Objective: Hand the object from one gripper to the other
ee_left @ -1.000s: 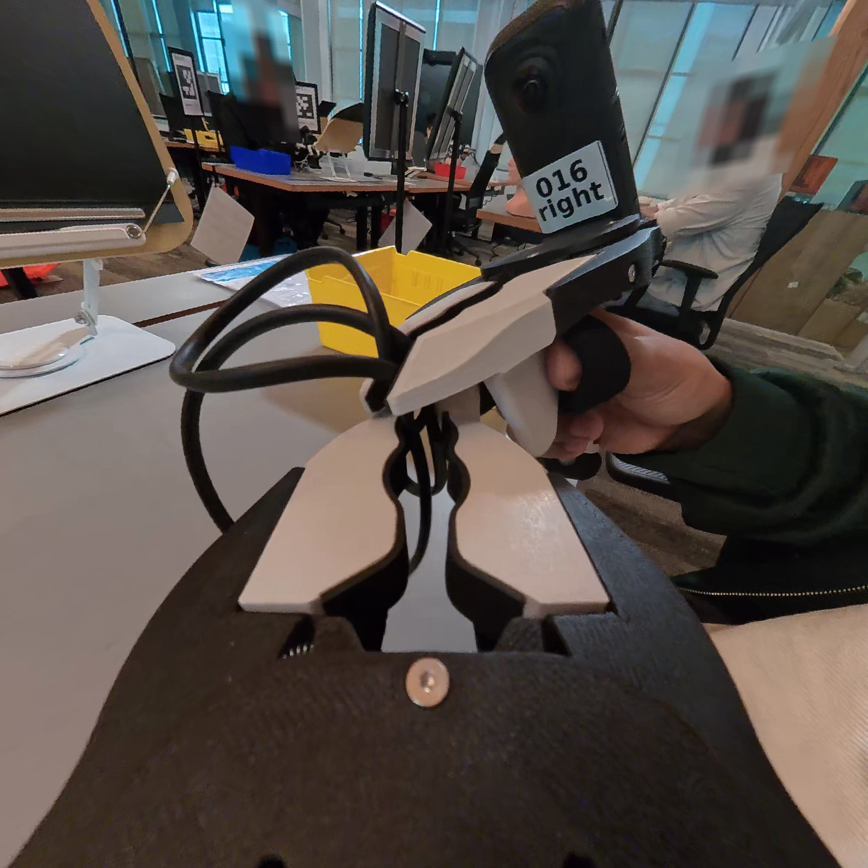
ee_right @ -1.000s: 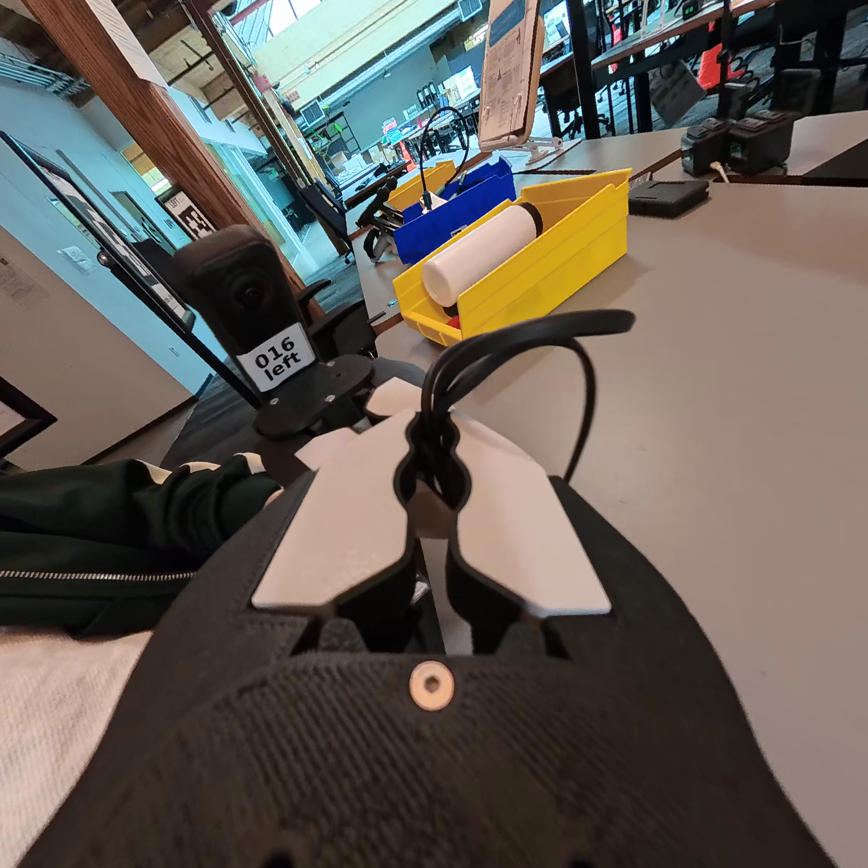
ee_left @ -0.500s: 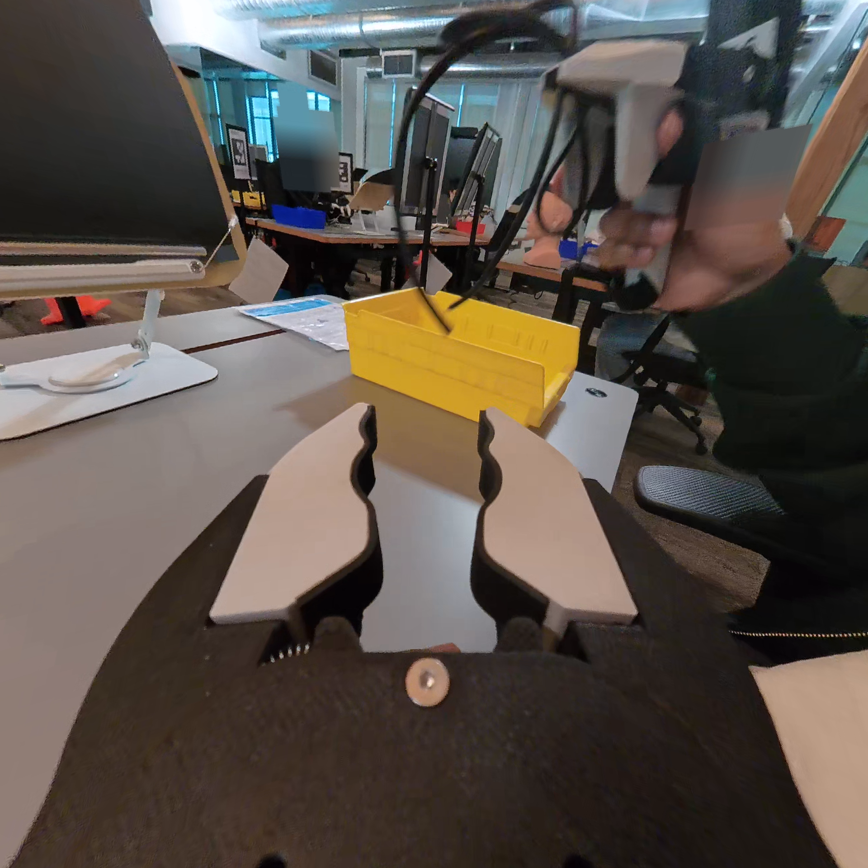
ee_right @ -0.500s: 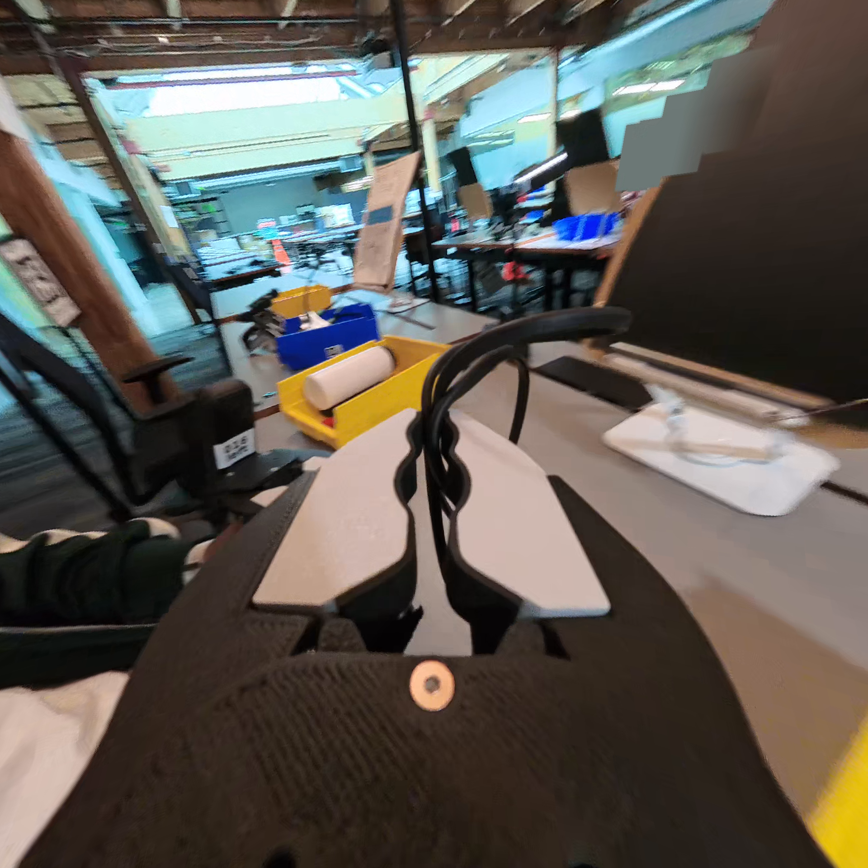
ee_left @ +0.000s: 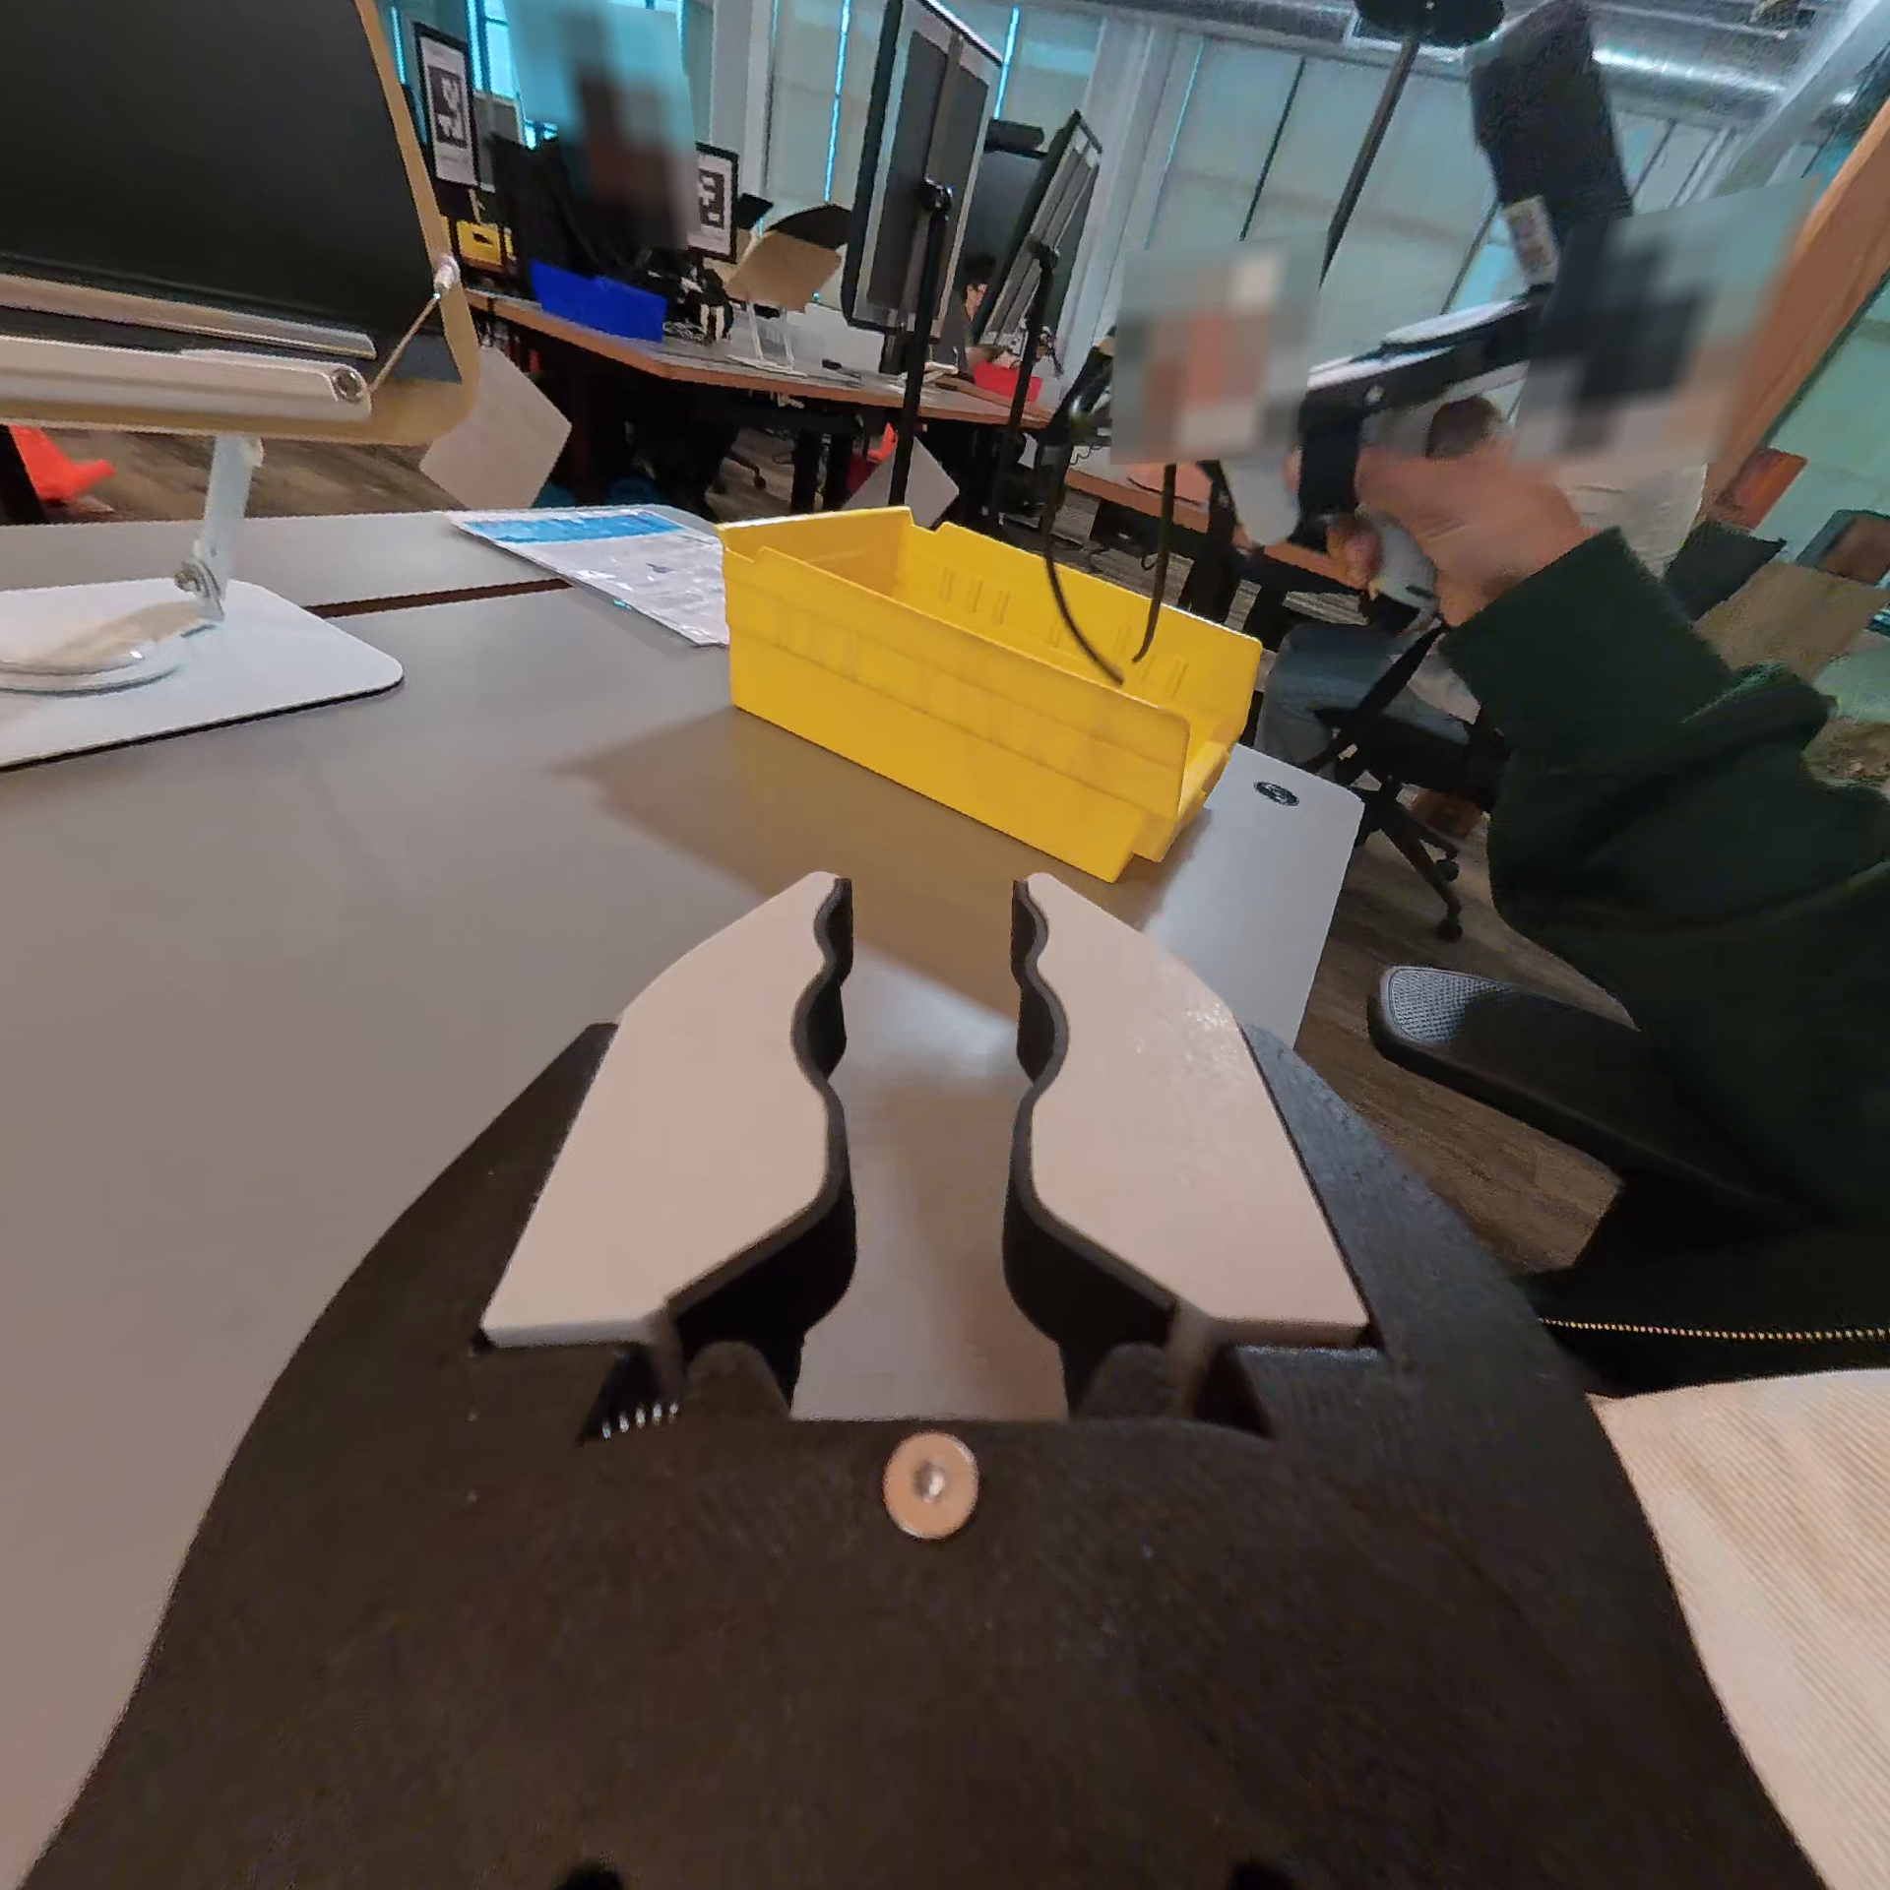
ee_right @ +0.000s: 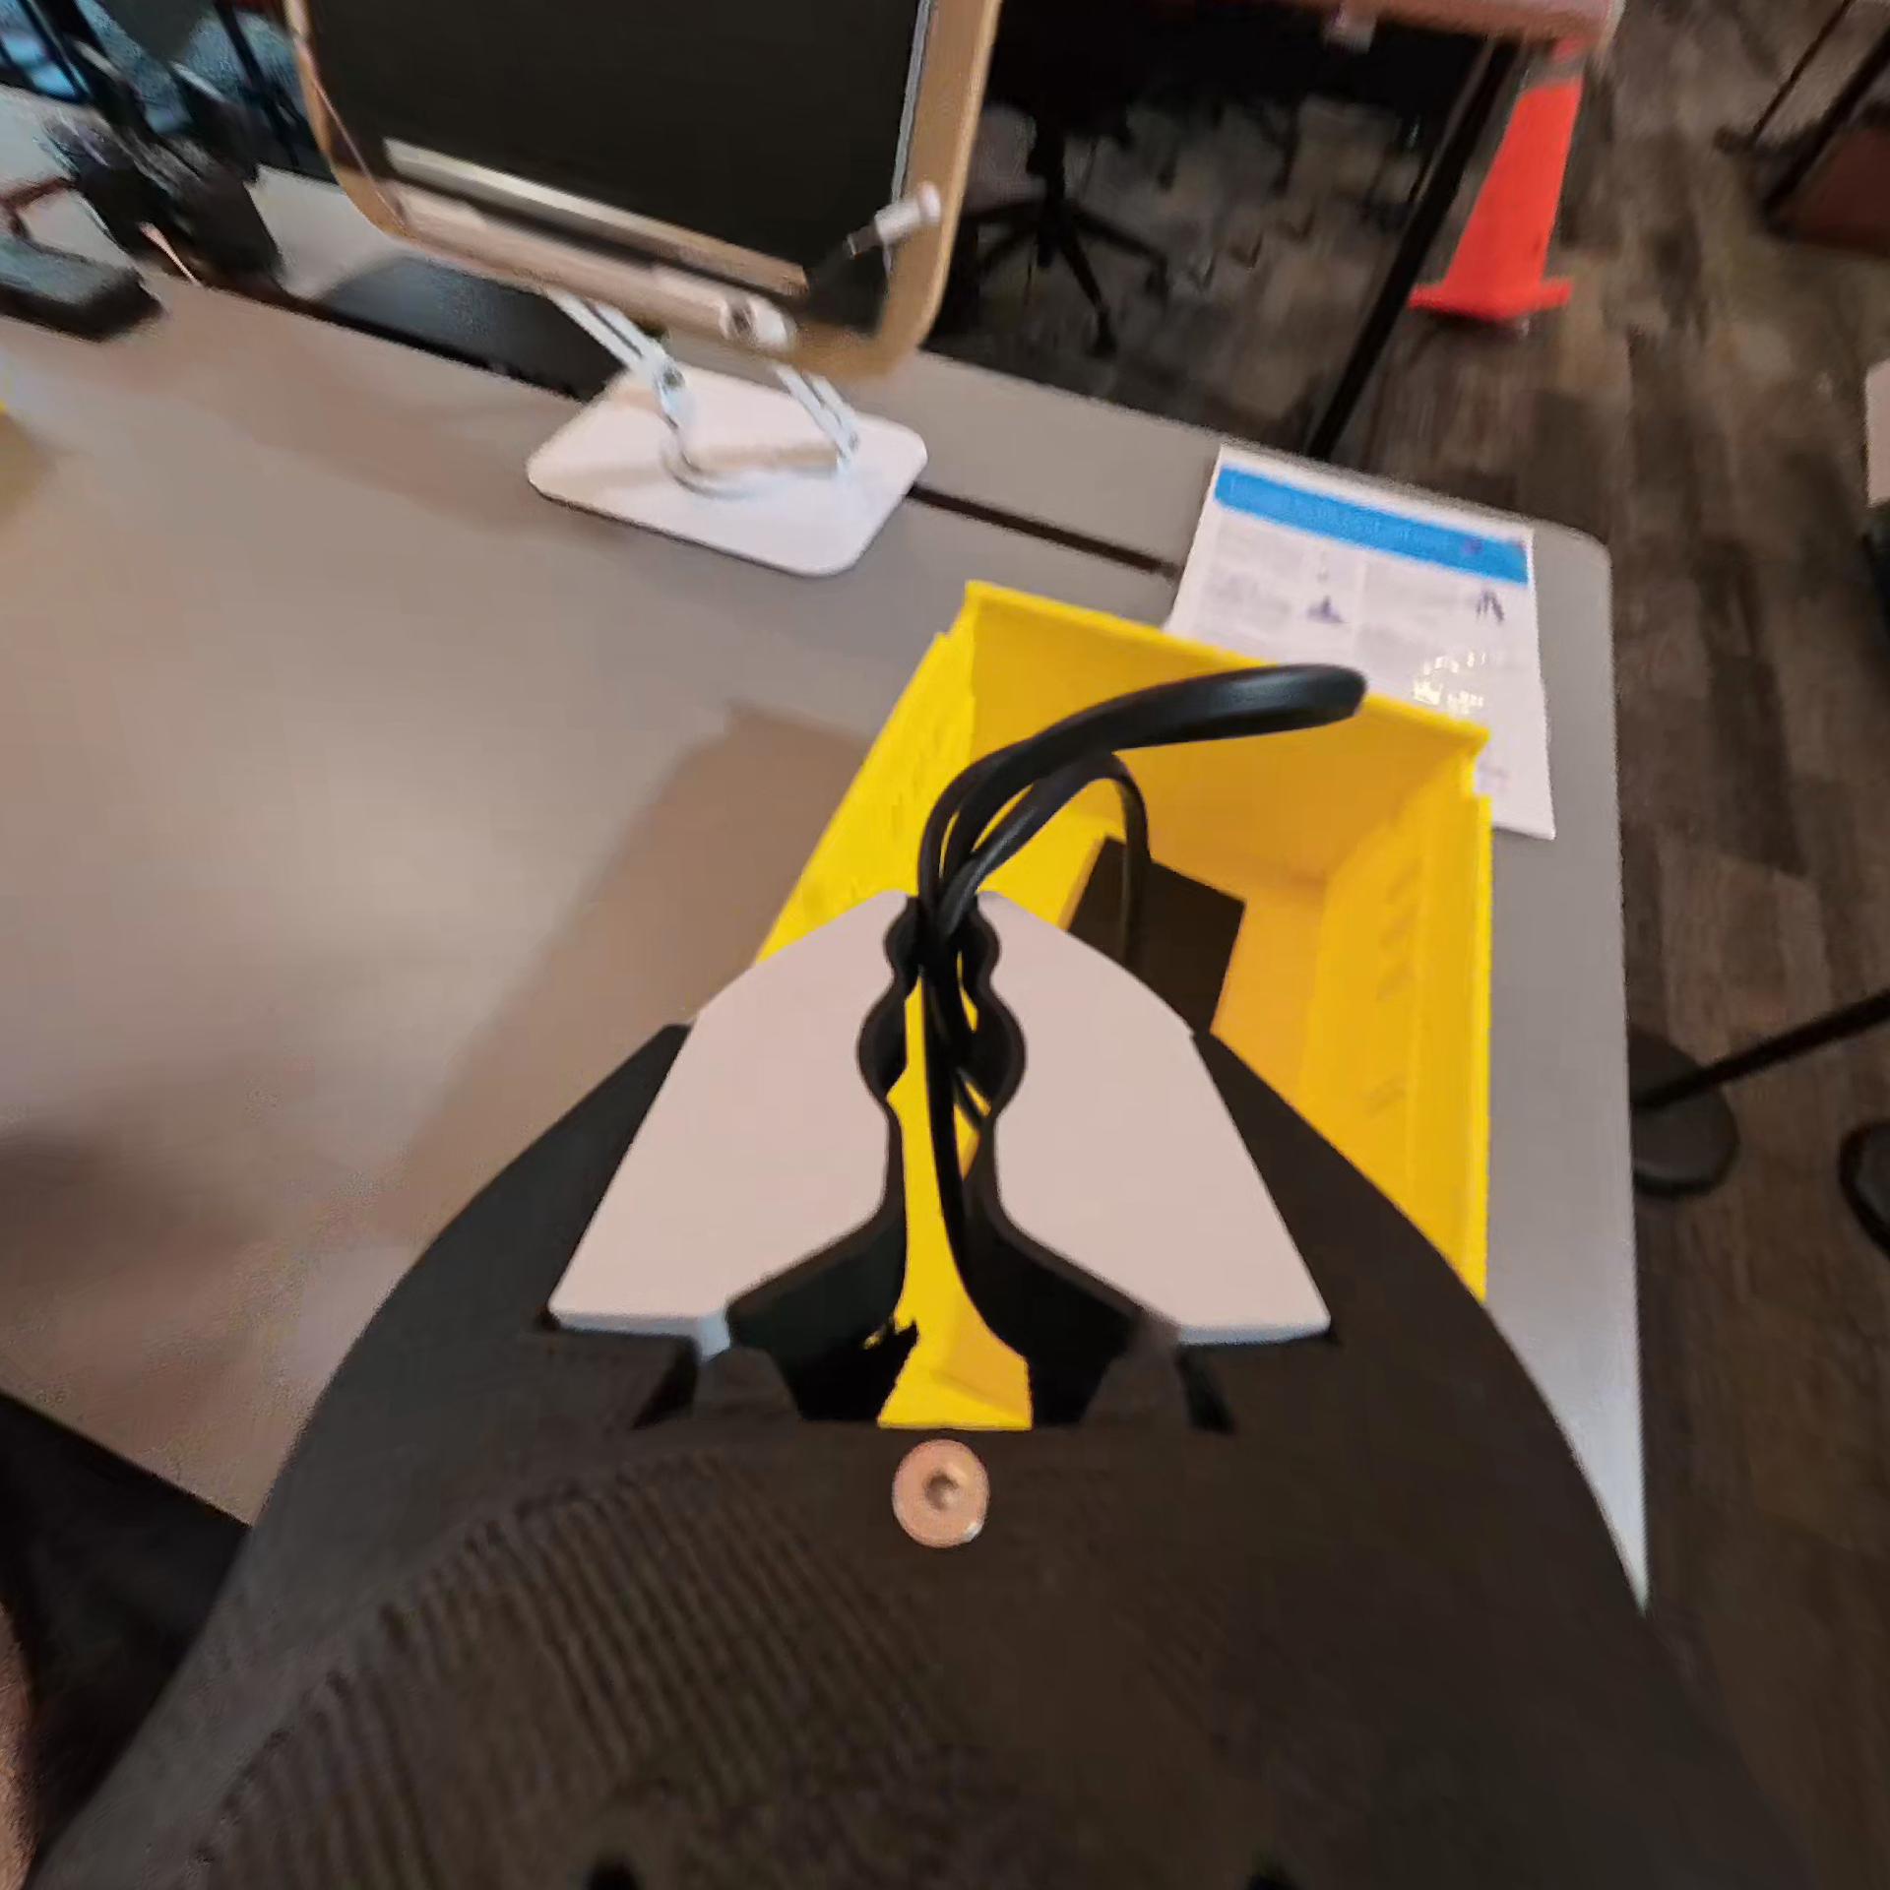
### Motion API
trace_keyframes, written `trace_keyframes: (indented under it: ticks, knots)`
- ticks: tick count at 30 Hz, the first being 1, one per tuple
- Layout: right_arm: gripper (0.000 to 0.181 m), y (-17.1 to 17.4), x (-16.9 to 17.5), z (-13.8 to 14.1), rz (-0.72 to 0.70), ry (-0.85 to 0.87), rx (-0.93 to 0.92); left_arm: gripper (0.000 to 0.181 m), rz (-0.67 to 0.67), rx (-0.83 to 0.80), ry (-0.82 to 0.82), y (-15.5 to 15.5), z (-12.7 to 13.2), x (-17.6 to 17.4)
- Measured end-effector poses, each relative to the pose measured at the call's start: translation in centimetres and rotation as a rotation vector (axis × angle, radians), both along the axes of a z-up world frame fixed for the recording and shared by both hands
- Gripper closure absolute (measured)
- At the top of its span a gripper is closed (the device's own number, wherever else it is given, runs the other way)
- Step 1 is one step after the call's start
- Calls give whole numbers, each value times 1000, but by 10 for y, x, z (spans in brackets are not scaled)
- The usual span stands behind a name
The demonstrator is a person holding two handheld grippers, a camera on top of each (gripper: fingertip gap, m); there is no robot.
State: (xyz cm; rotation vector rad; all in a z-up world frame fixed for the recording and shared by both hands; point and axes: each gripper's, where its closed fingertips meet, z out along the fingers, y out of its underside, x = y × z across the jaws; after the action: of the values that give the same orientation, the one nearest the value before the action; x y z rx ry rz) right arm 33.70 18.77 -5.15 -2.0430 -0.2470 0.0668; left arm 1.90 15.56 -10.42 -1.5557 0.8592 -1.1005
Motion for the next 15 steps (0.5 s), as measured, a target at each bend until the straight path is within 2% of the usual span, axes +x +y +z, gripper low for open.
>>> trace_keyframes:
  ticks: [4, 5, 7, 8, 11, 15]
  knots:
    - [172, 13, 10, -29, -28, 50, -1, 150, -4, -5, 0, 2, -2, 2]
    - [164, 16, 9, -34, -17, 87, 14, 150, -4, -5, 0, 3, -2, 3]
    - [120, 19, 8, -47, -21, 195, -17, 150, -4, -3, -2, 3, -2, 3]
    - [112, 18, 7, -55, -22, 246, -61, 151, -6, -2, -4, 4, -1, 3]
    - [115, 15, 10, -63, -43, 315, -109, 151, 0, -1, -3, 7, -3, 2]
    - [126, 9, 11, -47, -44, 344, -84, 151, 2, -26, -15, 11, -6, -1]
